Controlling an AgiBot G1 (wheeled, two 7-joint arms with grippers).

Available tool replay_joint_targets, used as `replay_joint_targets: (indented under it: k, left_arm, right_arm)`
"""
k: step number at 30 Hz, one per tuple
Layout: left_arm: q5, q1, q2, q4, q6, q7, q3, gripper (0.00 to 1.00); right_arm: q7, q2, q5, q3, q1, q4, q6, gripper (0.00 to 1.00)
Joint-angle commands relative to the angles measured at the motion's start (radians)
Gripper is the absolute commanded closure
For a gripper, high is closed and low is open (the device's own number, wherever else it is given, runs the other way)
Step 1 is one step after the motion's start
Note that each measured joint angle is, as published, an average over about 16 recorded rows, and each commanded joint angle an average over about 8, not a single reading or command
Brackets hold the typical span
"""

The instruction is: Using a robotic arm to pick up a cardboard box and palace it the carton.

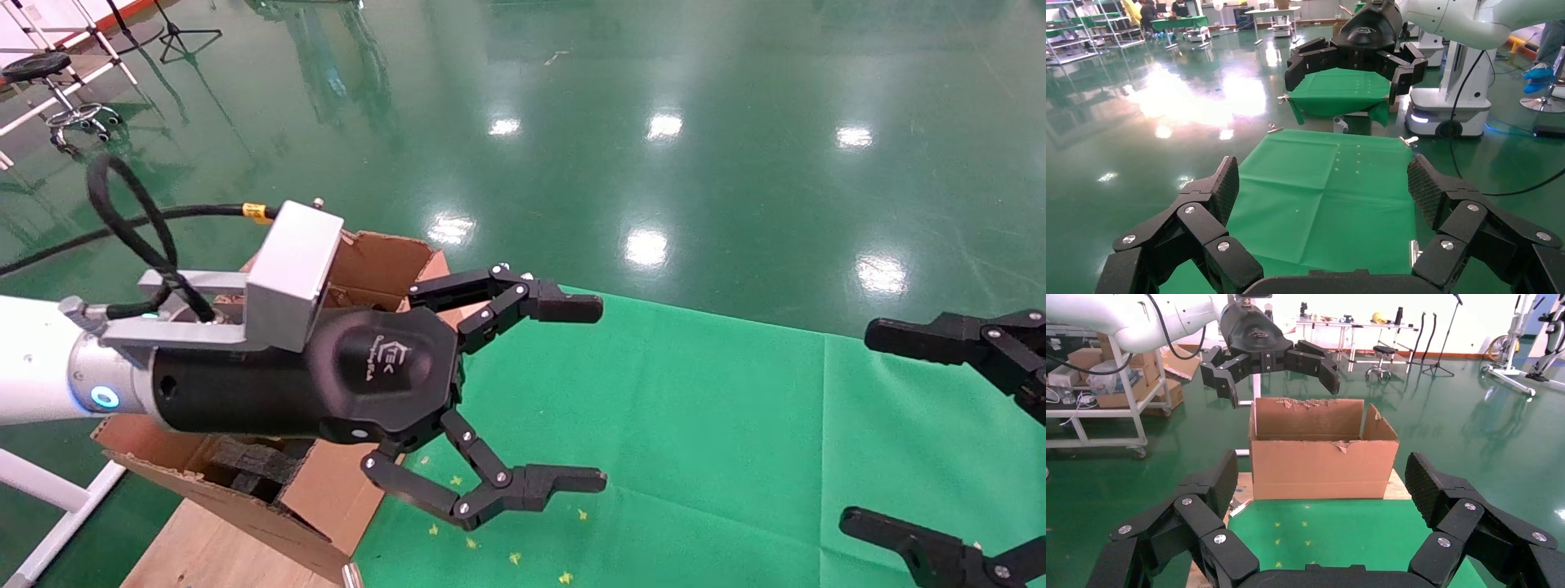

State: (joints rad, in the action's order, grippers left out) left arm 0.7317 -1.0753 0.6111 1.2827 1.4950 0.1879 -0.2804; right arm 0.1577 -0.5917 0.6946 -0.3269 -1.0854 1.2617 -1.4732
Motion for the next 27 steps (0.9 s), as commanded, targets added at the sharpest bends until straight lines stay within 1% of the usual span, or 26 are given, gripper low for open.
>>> replay_joint_targets:
  k: [1,27]
  left_arm:
    - [0.000,0.000,0.000,0.000,0.000,0.000,0.000,0.00]
    - [0.000,0.000,0.000,0.000,0.000,0.000,0.000,0.00]
  right_arm:
    - [0.000,0.000,0.000,0.000,0.000,0.000,0.000,0.00]
    - [0.000,0.000,0.000,0.000,0.000,0.000,0.000,0.00]
